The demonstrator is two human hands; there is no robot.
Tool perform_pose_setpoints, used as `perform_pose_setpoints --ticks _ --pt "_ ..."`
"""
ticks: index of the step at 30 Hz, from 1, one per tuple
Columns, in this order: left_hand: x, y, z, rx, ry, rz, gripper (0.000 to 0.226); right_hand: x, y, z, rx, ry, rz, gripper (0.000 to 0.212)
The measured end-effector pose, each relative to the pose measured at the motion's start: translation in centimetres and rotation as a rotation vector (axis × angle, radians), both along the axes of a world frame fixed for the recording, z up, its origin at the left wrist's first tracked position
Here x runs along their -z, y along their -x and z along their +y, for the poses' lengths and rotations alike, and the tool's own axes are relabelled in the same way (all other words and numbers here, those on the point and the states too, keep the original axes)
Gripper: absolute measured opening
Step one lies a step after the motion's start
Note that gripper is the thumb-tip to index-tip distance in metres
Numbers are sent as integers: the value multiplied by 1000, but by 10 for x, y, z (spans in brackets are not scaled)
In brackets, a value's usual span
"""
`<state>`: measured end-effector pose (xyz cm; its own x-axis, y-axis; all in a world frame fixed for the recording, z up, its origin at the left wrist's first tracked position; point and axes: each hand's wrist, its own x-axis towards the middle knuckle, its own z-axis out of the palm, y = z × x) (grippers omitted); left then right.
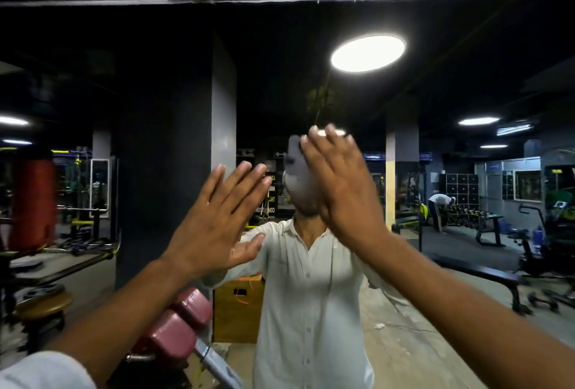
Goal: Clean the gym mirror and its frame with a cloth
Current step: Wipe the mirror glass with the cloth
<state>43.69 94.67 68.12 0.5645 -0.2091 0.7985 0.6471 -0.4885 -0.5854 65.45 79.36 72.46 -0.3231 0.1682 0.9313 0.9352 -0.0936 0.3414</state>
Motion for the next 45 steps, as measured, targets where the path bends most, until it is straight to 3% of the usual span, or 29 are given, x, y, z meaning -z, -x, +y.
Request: perform_pose_setpoints --ticks 6,9,12,19,21,26,31,35,39,41,43,45 --pt "12 0 -3 7 44 16 97 51 -11 -10 98 235 -276 74" --pt "18 0 -1 49 44 11 93 52 -8 -16 92 170 -121 66" --pt "35 0 0 60 82 -27 83 91 9 -9 -3 179 -6 71" --pt "112 3 1 30 131 -8 80 262 18 7 115 525 -487 55" --pt "122 5 5 54 82 60 78 259 18 2 143 547 -490 57" --pt "132 5 10 182 -24 173 70 262 31 -6 142 477 -255 64" --pt "133 7 7 179 -1 177 71 270 20 -5 161 550 -457 54" --pt "133 7 6 175 13 187 72 236 23 -11 151 429 -169 55" --pt "128 10 2 188 28 195 72 234 17 -19 155 573 -373 56" --pt "118 8 -1 192 26 195 72 203 6 -26 163 477 -344 56" --pt "98 -2 -8 199 41 123 74 167 2 -32 164 331 -149 65" --pt "77 -17 -19 202 75 30 77 152 3 -33 139 285 -98 71"
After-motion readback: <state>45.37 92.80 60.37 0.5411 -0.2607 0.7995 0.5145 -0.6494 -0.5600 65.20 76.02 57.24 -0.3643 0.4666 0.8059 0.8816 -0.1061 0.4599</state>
